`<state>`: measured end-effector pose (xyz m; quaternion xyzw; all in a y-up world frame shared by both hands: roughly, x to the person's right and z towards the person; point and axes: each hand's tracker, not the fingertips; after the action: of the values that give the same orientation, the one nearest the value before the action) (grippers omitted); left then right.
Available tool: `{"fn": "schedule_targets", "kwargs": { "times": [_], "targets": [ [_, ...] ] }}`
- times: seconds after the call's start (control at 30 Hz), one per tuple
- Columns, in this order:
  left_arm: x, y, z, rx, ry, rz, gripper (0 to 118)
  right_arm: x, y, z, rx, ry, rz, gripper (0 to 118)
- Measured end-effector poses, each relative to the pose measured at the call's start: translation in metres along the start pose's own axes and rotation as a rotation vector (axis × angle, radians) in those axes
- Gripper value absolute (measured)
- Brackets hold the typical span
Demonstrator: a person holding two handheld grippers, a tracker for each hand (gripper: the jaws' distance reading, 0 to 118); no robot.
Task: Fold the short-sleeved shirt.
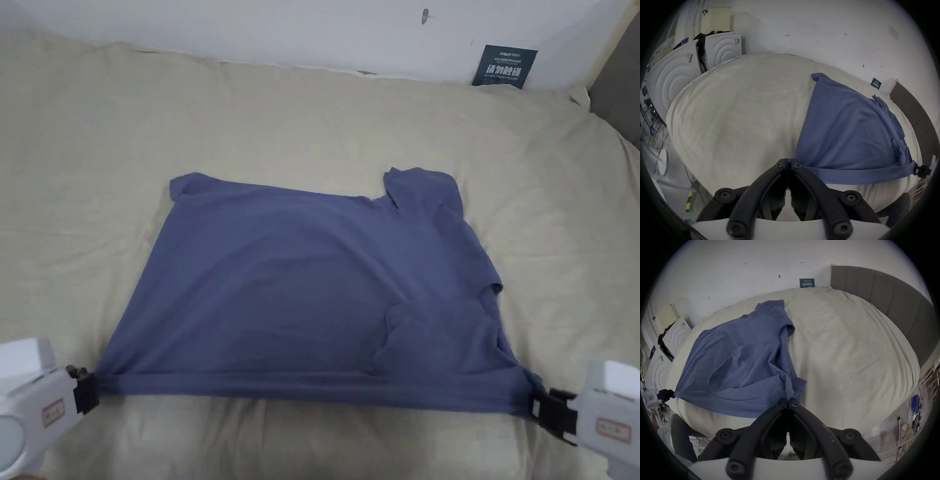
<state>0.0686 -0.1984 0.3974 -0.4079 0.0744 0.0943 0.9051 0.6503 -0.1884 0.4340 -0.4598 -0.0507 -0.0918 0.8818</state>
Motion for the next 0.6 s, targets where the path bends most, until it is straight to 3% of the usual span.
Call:
{"fn": "schedule_targets", "kwargs": {
  "times": [0.23, 0.27, 0.3, 0.33, 0.37, 0.4, 0.47, 0.5, 0.6],
  "targets": [
    [0.003, -0.018, 0.017, -0.036, 0.043, 0.014, 7, -0.007, -0.047, 0.016, -0.014, -0.022, 0.029, 5],
    [0.003, -0.016, 0.019, -0.028, 0.056, 0.020, 20, -0.008, -0.049, 0.016, -0.006, -0.021, 0.045, 10],
    [0.001, -0.013, 0.022, -0.021, 0.069, 0.029, 35, -0.010, -0.046, 0.018, -0.011, -0.032, 0.065, 25],
    [-0.002, -0.009, 0.025, -0.012, 0.070, 0.047, 51, -0.011, -0.043, 0.021, -0.016, -0.047, 0.091, 49],
    [-0.006, -0.007, 0.028, 0.006, 0.074, 0.073, 74, -0.012, -0.040, 0.025, -0.007, -0.051, 0.116, 80],
    [-0.008, -0.002, 0.035, 0.037, 0.078, 0.092, 86, -0.013, -0.038, 0.033, 0.023, -0.051, 0.131, 94],
    [-0.007, 0.008, 0.050, 0.133, 0.071, 0.066, 111, -0.017, -0.025, 0.052, 0.082, -0.083, 0.157, 100],
    [-0.005, 0.013, 0.057, 0.178, 0.059, 0.039, 117, -0.020, -0.019, 0.059, 0.110, -0.086, 0.165, 103],
    [0.017, 0.032, 0.082, 0.318, 0.037, -0.069, 118, -0.033, -0.001, 0.086, 0.249, -0.066, 0.159, 114]
  ]
}}
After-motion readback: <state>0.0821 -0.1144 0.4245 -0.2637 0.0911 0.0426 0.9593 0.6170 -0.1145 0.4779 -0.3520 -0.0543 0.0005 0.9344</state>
